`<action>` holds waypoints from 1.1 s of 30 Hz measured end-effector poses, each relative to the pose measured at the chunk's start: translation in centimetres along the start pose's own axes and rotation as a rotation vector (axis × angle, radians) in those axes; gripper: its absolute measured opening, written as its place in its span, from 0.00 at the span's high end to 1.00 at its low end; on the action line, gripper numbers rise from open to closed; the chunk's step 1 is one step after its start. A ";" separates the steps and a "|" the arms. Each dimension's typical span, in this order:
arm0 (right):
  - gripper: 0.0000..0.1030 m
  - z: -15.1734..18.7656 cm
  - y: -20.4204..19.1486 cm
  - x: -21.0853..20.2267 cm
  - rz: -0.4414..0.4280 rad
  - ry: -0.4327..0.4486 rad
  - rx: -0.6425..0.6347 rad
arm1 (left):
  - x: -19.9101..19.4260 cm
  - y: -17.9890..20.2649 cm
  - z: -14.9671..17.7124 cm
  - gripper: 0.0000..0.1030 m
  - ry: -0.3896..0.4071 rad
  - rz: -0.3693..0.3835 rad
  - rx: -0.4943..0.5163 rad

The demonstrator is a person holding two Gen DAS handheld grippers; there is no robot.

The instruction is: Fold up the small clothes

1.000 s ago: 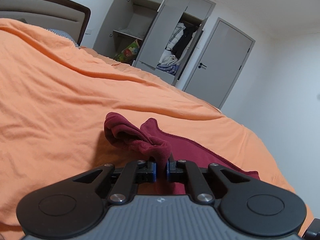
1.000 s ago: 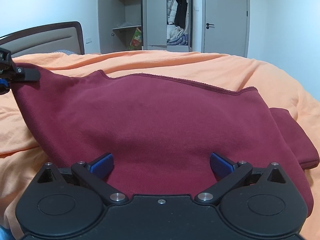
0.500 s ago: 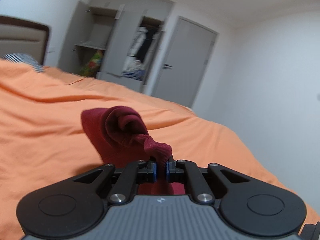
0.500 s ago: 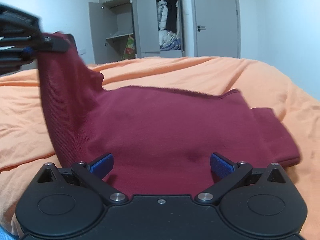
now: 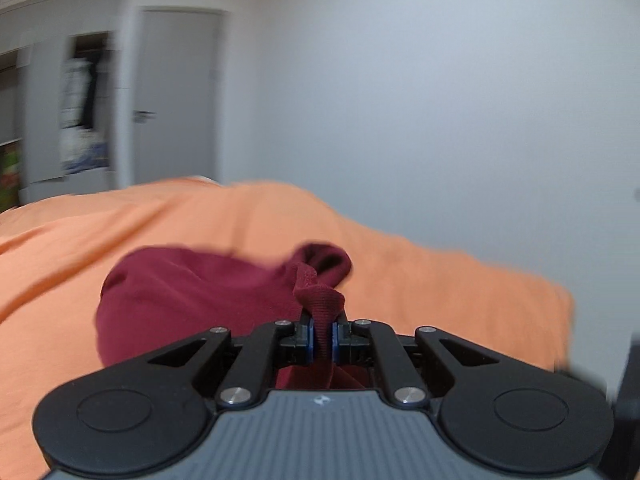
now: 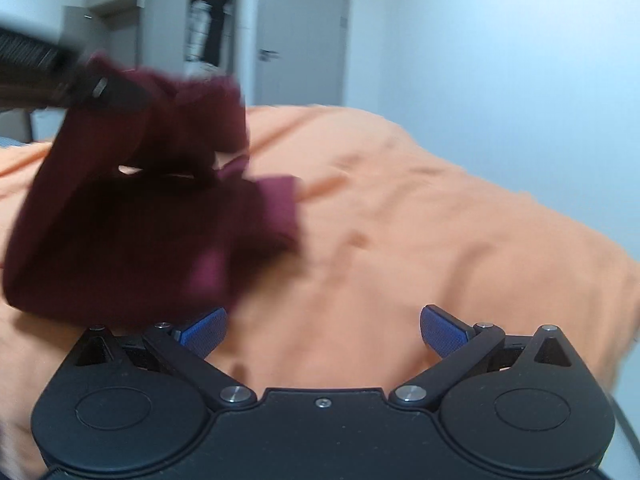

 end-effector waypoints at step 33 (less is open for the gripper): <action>0.00 0.7 4.9 -0.1 0.136 -0.008 0.056 | 2.5 0.4 5.5 0.43 -0.154 0.149 -0.109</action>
Point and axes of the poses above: each gripper's, at about its wrist camera, not at the fingertips, and x roughly the way its jaws point, y to its right, z to its underside, the point moved 10 cm from there along x, roughly the way its jaws point, and after that the axes turned 7 degrees about -y, right-handed, at the moved point
